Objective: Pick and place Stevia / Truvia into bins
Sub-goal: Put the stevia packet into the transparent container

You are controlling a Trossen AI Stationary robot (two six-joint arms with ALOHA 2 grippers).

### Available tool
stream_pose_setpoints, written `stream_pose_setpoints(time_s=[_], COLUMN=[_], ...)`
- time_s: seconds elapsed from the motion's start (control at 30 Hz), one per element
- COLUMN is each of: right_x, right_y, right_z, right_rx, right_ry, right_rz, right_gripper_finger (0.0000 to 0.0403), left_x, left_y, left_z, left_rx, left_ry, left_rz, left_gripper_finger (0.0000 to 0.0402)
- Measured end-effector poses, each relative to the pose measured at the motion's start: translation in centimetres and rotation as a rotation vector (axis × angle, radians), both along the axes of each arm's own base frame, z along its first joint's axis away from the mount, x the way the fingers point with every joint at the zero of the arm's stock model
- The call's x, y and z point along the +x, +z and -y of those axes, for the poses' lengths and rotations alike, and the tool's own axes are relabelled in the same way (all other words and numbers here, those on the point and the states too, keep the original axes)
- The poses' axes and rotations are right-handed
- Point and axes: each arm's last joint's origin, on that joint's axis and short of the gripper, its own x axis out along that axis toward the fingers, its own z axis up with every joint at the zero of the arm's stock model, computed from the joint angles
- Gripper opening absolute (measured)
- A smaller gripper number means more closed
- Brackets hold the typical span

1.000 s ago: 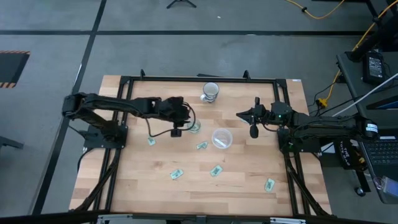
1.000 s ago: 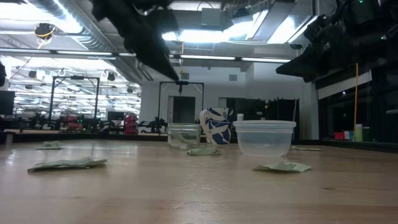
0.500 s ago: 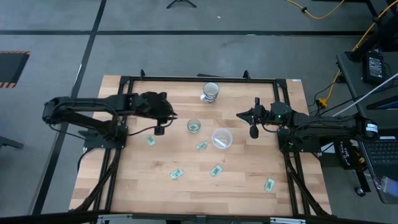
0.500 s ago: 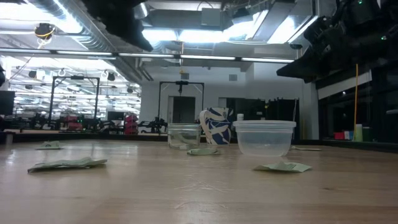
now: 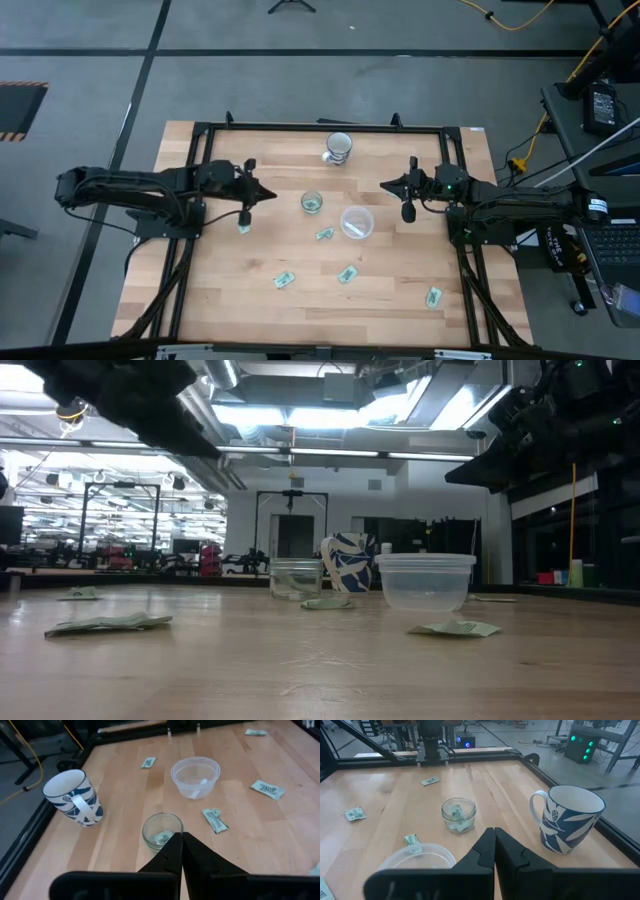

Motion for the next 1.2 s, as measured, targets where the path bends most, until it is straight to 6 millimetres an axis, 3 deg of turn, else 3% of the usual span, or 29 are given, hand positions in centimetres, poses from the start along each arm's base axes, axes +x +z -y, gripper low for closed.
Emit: stream_pose_setpoints(time_s=[0.57,1.2], right_x=[0.0,-0.2], right_y=[0.0,-0.7], right_z=[0.0,0.0], right_rx=[-0.003,0.034], right_ry=[0.0,-0.007], right_rz=[0.0,-0.019], right_gripper_finger=[0.0005,0.0005], left_x=[-3.0,-5.4], left_y=[-4.2,-3.2], left_z=[0.6,0.9], left_rx=[0.008,0.021], left_ry=[-0.05,-0.062], left_rz=[0.186,0.28], left_gripper_finger=[0.0003,0.0002])
